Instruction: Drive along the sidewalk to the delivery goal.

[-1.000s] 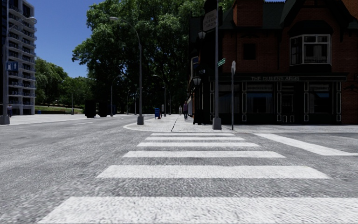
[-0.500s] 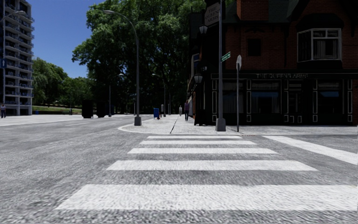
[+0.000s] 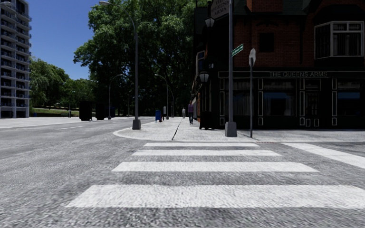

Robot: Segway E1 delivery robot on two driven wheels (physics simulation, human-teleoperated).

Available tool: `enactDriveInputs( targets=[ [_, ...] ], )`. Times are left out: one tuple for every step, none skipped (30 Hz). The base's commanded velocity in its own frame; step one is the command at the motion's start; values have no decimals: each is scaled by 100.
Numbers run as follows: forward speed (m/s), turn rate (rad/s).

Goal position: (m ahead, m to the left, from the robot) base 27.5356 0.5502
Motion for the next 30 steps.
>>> enactDriveInputs(
  targets=[
    [200, 0],
    [200, 0],
    [200, 0],
    [200, 0],
    [200, 0],
    [200, 0],
    [200, 0],
    [200, 0],
    [200, 0],
    [200, 0],
    [200, 0],
    [200, 0],
    [200, 0],
    [200, 1],
    [200, 6],
    [200, 14],
    [200, 18],
    [200, 18],
    [200, 20],
    [200, 20],
    [200, 20],
    [200, 20],
    [200, 20],
    [200, 20],
    [200, 20],
    [200, 21],
    [200, 21],
    [200, 21],
    [200, 22],
    [200, 22]
  ],
)
